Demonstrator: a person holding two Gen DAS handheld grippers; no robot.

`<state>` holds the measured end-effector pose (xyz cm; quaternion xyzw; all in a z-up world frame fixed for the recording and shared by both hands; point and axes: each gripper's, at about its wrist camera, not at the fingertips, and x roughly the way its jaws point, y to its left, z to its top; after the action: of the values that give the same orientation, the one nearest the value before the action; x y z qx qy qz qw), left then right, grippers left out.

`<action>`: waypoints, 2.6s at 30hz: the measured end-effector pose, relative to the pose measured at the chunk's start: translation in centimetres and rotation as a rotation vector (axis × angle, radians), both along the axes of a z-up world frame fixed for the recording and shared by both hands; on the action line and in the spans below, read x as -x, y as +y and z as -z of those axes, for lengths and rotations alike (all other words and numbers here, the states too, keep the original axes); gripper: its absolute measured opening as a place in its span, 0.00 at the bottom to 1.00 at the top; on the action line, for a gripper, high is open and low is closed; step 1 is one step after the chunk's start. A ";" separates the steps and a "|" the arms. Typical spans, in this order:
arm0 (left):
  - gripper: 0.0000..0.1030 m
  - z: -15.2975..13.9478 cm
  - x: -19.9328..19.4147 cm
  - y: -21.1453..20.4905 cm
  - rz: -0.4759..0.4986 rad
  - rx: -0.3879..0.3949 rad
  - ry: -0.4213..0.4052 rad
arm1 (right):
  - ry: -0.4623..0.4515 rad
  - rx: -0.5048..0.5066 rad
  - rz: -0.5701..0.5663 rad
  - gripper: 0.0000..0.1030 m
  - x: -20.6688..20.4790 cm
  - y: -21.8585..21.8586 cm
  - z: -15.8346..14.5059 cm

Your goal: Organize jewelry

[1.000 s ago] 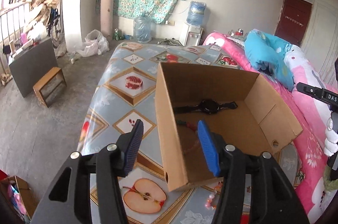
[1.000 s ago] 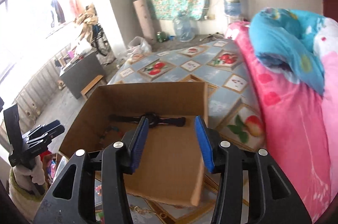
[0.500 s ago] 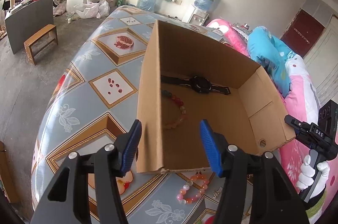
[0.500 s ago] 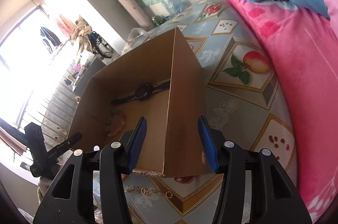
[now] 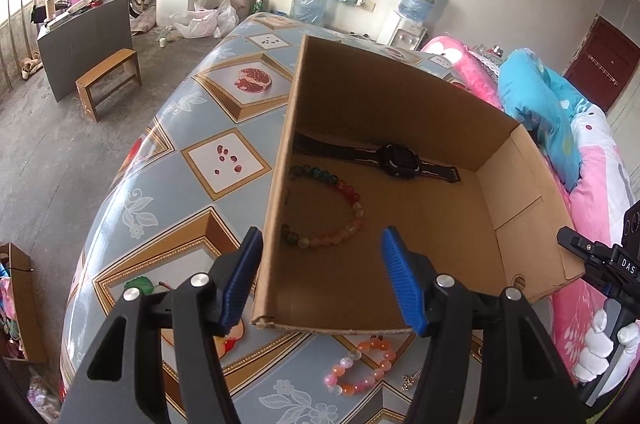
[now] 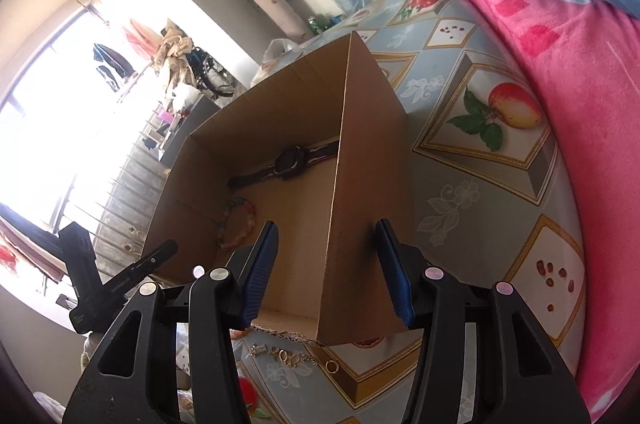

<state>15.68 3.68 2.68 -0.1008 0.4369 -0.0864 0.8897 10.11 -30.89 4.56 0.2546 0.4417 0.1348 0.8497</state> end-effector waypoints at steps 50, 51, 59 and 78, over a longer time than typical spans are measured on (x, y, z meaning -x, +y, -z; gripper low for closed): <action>0.60 -0.6 2.4 -0.1 0.090 0.000 -0.045 | 0.004 0.076 0.094 0.49 1.6 0.8 -0.3; 0.60 -0.6 2.3 -0.1 0.088 0.001 -0.045 | 0.004 0.074 0.094 0.49 1.6 0.8 -0.3; 0.60 -0.5 2.3 0.0 0.088 0.003 -0.047 | 0.002 0.075 0.102 0.49 1.6 0.8 -0.2; 0.62 -0.2 2.5 0.4 0.094 0.012 -0.056 | -0.005 0.039 0.109 0.49 1.9 0.4 0.1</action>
<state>13.20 4.05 2.91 -0.0831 0.4157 -0.1334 0.8958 8.20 -30.47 4.46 0.2612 0.4275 0.0803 0.8617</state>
